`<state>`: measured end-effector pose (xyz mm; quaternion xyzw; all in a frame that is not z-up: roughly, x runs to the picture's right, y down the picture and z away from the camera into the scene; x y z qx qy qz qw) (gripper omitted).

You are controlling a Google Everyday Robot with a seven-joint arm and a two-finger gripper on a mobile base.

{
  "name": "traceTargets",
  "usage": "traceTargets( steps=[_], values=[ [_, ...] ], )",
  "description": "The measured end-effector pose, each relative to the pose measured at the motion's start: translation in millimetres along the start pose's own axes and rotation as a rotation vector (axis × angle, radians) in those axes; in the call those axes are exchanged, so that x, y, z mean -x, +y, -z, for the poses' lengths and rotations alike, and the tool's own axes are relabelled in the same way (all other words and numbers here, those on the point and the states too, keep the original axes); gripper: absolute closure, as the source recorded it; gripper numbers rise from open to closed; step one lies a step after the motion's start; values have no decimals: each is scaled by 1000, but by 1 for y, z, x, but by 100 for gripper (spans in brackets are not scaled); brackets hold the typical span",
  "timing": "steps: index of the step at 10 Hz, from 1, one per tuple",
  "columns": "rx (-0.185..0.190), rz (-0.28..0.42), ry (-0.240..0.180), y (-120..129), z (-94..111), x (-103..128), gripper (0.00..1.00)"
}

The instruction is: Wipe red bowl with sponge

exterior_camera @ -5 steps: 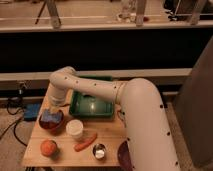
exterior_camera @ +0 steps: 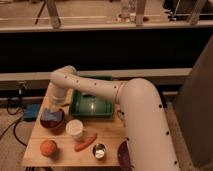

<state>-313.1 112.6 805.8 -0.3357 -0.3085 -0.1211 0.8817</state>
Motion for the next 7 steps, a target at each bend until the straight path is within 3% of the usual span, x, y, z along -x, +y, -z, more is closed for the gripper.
traceTargets(
  steps=[4, 7],
  values=[
    [12, 42, -20, -11, -12, 16, 100],
    [41, 68, -44, 2, -14, 28, 100]
  ],
)
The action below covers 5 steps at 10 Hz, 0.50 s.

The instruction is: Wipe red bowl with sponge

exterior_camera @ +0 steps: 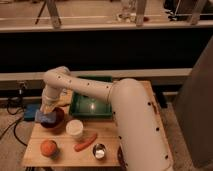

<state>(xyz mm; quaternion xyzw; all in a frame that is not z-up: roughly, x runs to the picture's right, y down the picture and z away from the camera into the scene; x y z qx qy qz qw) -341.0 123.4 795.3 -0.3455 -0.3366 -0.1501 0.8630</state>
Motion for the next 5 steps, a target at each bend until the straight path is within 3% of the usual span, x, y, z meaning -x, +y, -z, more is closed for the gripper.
traceTargets(
  steps=[2, 5],
  values=[
    [17, 6, -7, 13, 0, 4, 100],
    [3, -25, 0, 32, 17, -11, 100]
  ],
)
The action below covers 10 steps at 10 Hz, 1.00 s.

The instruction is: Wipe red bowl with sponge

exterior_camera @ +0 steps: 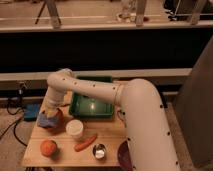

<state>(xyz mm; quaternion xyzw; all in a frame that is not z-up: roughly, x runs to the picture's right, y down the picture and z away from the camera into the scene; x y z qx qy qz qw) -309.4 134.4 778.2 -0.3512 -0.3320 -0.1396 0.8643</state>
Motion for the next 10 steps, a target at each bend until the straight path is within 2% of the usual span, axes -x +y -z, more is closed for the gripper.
traceTargets(
  steps=[2, 4, 7, 10],
  values=[
    [-14, -11, 20, 3, 10, -5, 100],
    [-24, -11, 37, -7, 11, -12, 100],
    [-22, 21, 44, -31, -2, -10, 100],
    [-16, 57, 31, -45, -14, 1, 100]
  ],
)
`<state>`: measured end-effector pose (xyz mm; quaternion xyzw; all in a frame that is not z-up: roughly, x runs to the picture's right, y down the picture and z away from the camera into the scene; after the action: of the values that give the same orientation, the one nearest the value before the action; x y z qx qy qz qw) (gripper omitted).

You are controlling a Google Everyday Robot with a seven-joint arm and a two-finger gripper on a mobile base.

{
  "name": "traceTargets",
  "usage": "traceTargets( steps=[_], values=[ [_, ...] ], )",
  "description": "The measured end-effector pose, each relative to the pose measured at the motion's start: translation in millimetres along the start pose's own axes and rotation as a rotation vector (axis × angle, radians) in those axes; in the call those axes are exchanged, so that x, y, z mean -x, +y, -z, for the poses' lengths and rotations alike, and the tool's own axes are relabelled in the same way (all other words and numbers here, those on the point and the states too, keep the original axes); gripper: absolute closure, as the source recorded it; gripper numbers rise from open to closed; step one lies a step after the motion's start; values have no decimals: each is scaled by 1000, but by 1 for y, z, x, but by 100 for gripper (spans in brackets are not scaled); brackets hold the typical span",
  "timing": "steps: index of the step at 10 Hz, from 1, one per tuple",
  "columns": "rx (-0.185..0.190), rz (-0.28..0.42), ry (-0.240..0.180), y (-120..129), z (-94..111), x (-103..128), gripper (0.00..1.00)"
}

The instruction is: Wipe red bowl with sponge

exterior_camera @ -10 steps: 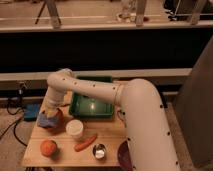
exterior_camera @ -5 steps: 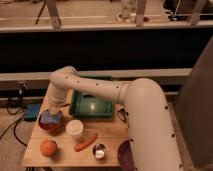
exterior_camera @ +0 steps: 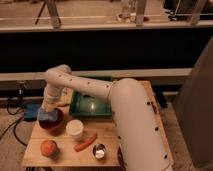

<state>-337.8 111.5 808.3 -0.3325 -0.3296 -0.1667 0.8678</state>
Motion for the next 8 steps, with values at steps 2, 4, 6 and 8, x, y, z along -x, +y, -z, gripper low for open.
traceTargets(
  steps=[2, 4, 6, 8],
  values=[
    [6, 20, -29, 1, -2, 7, 100],
    [21, 35, -51, 8, -5, 15, 100],
    [45, 45, -65, 20, -8, 22, 100],
    [51, 30, -62, 34, -1, 16, 100]
  ],
)
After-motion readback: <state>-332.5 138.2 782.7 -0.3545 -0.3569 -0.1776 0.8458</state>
